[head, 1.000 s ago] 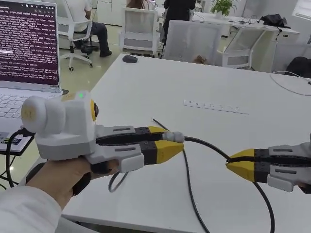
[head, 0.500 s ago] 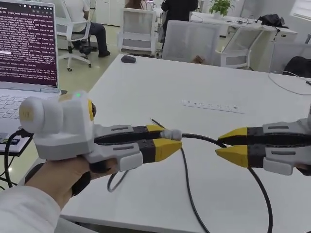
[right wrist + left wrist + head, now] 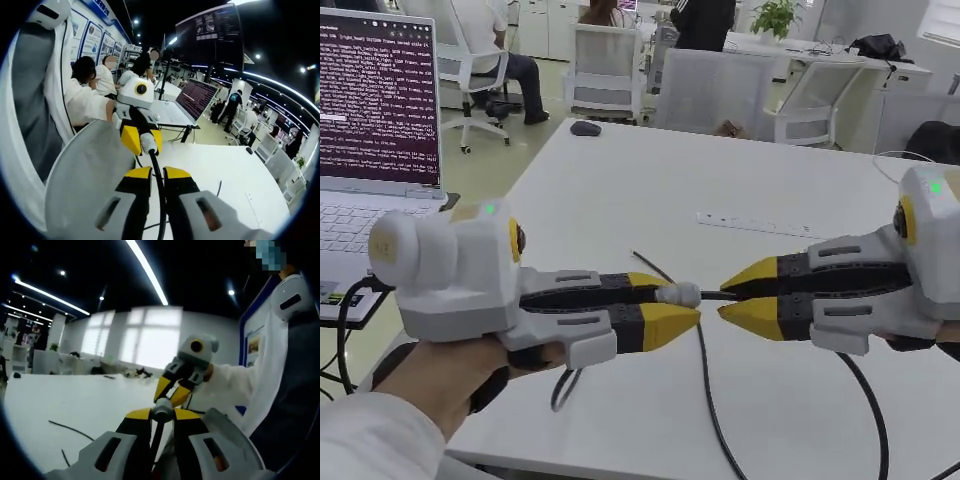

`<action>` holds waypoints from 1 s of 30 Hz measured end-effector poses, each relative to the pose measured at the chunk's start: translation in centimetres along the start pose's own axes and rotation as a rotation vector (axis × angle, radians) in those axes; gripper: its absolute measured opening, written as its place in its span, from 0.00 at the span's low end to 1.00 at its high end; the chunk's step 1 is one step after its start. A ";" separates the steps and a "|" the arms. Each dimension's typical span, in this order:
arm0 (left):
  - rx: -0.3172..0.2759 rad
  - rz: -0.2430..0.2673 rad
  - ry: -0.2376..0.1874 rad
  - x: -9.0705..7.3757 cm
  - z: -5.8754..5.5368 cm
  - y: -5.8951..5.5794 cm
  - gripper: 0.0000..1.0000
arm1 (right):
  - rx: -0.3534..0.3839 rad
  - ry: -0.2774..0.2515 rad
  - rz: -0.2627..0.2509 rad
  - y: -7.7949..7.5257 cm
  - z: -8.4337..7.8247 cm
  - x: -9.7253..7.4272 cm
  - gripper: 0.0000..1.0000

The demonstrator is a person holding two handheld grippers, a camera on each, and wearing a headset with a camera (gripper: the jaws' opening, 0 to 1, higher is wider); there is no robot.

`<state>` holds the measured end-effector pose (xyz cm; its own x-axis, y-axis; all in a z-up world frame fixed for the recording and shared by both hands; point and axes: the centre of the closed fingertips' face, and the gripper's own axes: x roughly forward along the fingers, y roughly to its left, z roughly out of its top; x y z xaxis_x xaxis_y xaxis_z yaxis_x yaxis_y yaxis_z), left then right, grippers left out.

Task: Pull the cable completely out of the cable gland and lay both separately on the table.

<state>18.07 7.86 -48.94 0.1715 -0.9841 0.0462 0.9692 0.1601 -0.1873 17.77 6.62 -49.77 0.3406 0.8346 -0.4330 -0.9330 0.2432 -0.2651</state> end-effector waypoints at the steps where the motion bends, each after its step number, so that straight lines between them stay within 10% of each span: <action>1: -0.001 0.001 0.000 0.0 0.0 0.0 0.16 | -0.009 -0.003 -0.002 0.0 -0.1 -0.1 0.06; 30: 0.026 0.018 0.000 -0.2 0.2 0.2 0.16 | -0.006 -0.011 -0.011 -0.3 -1.3 -0.9 0.04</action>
<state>18.29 8.15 -48.75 0.1888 -0.9810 0.0436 0.9703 0.1796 -0.1622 17.93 5.16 -50.48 0.3499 0.8371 -0.4206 -0.9284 0.2500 -0.2748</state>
